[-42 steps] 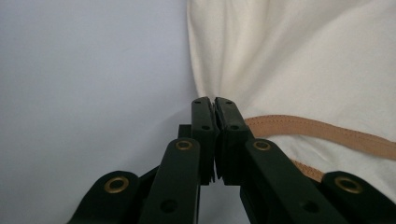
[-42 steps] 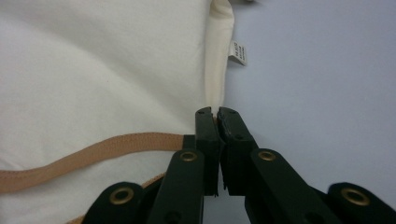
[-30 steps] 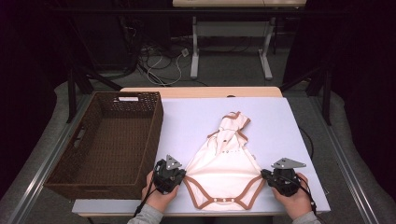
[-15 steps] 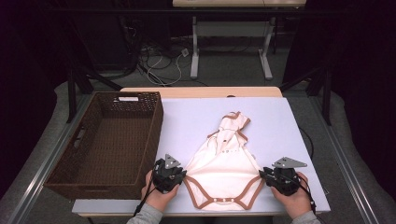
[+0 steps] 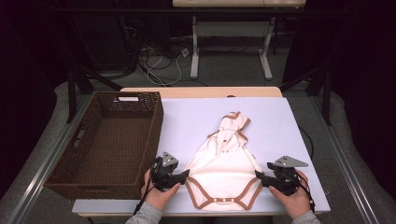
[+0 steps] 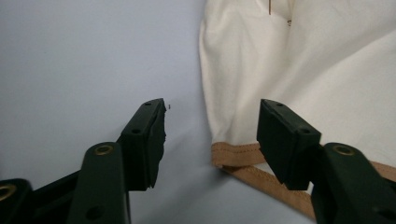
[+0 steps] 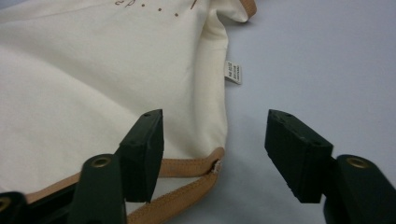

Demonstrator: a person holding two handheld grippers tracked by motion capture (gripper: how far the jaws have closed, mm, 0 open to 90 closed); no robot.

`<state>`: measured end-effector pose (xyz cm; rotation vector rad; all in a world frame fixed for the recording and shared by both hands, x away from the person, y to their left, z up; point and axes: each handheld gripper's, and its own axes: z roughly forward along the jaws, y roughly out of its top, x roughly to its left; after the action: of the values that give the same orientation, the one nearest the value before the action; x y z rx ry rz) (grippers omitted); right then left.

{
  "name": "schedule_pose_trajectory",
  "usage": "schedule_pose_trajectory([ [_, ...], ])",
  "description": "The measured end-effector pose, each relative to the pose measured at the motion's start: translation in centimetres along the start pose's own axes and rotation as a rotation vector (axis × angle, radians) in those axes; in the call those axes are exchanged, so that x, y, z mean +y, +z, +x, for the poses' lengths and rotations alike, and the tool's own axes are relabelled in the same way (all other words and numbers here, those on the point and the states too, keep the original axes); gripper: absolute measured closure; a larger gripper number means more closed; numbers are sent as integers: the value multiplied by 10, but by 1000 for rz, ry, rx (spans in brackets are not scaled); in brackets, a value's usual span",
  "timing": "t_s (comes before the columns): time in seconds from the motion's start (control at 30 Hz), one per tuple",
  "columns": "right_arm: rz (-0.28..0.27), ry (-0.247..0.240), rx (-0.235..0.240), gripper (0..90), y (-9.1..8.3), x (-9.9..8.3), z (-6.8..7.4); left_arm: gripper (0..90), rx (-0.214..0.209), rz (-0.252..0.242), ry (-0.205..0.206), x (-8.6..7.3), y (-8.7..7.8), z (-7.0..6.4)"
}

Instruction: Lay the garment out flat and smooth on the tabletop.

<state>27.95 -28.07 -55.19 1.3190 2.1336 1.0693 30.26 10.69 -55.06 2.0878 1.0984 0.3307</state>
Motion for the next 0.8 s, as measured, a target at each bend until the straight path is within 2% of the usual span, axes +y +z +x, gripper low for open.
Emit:
schedule_pose_trajectory([
  [0.23,-3,15,3,215,2,2,-2,239,-26,3,-11,3,3,0],
  [0.3,-11,21,-3,157,2,3,-3,216,-34,2,-13,3,3,0],
  [0.4,-29,49,-7,140,2,4,-4,158,-36,-2,-23,4,4,0],
  [0.43,-29,62,-9,138,1,4,-4,156,-39,-4,-27,4,4,0],
  [0.5,-31,54,-25,135,2,4,-5,151,-64,-11,-63,4,5,-1],
  [0.6,-24,46,-29,104,2,3,-6,100,-81,-8,-78,4,5,0],
  [0.7,-20,53,-20,85,2,3,-6,81,-75,-10,-78,3,6,1],
  [0.8,-15,40,-22,42,2,2,-6,76,-75,-12,-81,4,6,1],
])
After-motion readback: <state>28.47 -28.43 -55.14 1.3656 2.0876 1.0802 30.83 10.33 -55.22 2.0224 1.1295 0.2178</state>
